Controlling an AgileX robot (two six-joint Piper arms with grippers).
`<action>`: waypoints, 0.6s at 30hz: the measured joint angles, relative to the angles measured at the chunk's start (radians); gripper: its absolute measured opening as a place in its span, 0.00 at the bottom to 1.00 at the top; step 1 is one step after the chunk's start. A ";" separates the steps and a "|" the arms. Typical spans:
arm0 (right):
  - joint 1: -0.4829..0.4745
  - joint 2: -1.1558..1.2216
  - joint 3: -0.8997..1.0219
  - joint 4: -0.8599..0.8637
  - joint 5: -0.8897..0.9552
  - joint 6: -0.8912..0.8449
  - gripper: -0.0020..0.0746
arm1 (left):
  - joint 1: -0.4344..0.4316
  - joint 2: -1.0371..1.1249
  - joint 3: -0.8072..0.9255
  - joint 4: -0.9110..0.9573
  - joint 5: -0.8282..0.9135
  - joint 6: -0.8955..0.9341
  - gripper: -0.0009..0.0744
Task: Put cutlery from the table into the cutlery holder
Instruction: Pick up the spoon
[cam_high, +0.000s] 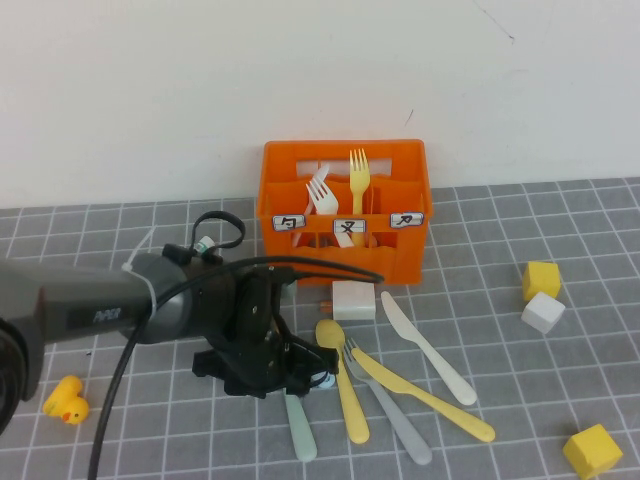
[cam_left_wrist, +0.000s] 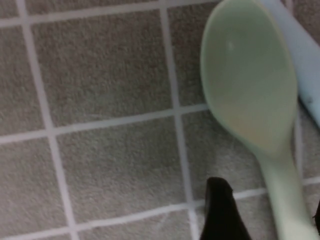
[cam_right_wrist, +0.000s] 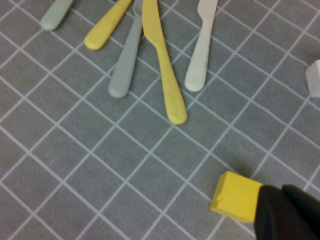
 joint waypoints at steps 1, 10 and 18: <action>0.000 0.000 0.000 0.000 0.000 0.000 0.02 | 0.000 0.002 0.000 0.015 0.000 -0.002 0.49; 0.000 0.000 0.000 -0.004 0.000 -0.002 0.02 | 0.000 0.017 0.000 0.138 0.010 -0.005 0.30; 0.000 0.000 0.000 -0.006 0.004 -0.002 0.02 | 0.000 0.017 -0.002 0.177 0.022 -0.007 0.15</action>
